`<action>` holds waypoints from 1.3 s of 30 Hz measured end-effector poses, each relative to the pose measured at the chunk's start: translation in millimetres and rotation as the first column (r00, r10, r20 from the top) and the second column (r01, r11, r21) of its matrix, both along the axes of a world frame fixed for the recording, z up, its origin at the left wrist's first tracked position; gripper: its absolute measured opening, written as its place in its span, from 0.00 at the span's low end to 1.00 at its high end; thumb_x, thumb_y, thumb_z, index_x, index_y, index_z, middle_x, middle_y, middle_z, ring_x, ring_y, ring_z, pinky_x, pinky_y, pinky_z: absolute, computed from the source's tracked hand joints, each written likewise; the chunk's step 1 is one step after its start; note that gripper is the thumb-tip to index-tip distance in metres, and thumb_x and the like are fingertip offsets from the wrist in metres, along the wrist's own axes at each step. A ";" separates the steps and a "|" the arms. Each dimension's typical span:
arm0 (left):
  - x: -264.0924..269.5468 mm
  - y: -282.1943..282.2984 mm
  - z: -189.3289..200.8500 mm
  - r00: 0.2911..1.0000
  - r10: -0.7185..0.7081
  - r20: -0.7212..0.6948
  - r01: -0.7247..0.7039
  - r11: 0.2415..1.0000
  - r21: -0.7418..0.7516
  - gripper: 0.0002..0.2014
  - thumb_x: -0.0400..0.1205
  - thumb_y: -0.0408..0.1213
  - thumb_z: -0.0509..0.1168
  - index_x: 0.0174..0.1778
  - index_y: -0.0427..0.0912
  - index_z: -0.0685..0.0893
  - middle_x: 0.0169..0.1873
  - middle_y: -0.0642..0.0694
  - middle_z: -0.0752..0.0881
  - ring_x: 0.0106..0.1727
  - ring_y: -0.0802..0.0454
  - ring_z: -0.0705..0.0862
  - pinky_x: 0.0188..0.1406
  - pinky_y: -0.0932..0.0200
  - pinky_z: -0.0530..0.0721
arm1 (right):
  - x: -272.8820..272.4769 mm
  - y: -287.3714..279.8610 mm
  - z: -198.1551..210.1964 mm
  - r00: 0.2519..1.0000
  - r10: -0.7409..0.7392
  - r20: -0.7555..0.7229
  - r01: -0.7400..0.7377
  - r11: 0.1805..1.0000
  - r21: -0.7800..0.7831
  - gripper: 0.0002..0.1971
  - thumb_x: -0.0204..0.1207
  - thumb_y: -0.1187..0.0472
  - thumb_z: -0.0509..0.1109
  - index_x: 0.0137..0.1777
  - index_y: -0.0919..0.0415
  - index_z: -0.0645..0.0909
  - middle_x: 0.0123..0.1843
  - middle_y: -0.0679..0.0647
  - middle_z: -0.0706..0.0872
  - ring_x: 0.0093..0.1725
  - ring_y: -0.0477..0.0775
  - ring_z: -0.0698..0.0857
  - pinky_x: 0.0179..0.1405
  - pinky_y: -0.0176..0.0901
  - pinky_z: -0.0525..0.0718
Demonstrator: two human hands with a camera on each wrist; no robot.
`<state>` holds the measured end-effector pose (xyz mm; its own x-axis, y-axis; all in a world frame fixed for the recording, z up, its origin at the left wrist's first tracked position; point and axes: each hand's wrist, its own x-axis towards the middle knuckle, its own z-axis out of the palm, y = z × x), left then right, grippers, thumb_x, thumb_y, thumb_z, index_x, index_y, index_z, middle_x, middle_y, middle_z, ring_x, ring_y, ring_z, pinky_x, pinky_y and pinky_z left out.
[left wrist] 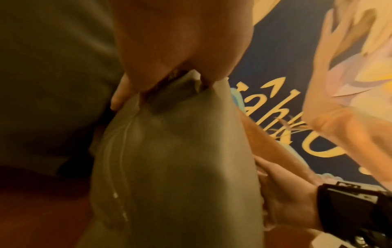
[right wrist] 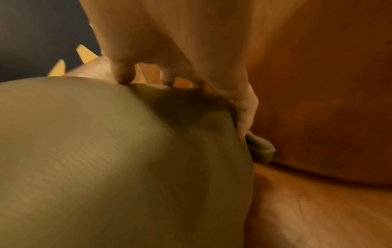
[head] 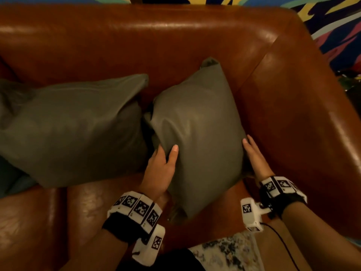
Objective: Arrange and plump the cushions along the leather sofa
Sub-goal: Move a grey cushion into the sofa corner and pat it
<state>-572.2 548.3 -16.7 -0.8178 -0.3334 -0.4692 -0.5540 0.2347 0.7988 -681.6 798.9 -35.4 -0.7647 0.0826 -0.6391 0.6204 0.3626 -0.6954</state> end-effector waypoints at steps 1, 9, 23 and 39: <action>0.1 0.4 8.8 0.999 -0.012 -0.030 0.012 1.000 -0.026 0.29 0.85 0.57 0.55 0.81 0.50 0.65 0.77 0.48 0.73 0.78 0.45 0.70 0.78 0.54 0.62 | 0.4 7.6 3.8 1.000 0.000 0.019 0.000 1.000 -0.010 0.37 0.76 0.27 0.59 0.84 0.30 0.57 0.87 0.42 0.61 0.84 0.56 0.63 0.79 0.72 0.66; -9.0 6.8 15.8 0.882 -0.451 -0.137 0.454 0.891 -0.010 0.26 0.84 0.56 0.59 0.75 0.76 0.55 0.84 0.62 0.53 0.86 0.52 0.47 0.84 0.40 0.39 | 33.8 40.6 -33.4 0.966 -0.107 0.236 0.109 0.994 0.007 0.46 0.72 0.23 0.58 0.87 0.42 0.53 0.87 0.57 0.63 0.82 0.69 0.67 0.74 0.78 0.71; -21.3 22.0 10.9 0.986 -0.148 0.080 0.152 0.988 -0.042 0.42 0.80 0.59 0.64 0.85 0.54 0.48 0.86 0.45 0.45 0.82 0.37 0.60 0.77 0.37 0.67 | 122.0 -4.7 45.9 0.956 0.126 -0.265 -0.076 0.979 0.192 0.53 0.68 0.40 0.79 0.87 0.41 0.50 0.88 0.50 0.57 0.86 0.53 0.61 0.84 0.54 0.63; -34.8 45.5 29.6 0.930 -0.367 0.017 0.366 0.922 -0.130 0.38 0.77 0.64 0.65 0.82 0.66 0.57 0.84 0.43 0.57 0.84 0.39 0.59 0.82 0.42 0.60 | 60.0 41.2 88.9 0.993 -0.084 0.077 0.088 0.995 -0.045 0.42 0.77 0.50 0.75 0.87 0.47 0.56 0.81 0.55 0.71 0.71 0.63 0.77 0.60 0.59 0.79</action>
<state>-607.0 593.8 12.9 -0.8974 -0.0672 -0.4360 -0.4042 0.5212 0.7517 -621.6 840.1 53.5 -0.7059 0.1137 -0.6991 0.6988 0.2732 -0.6611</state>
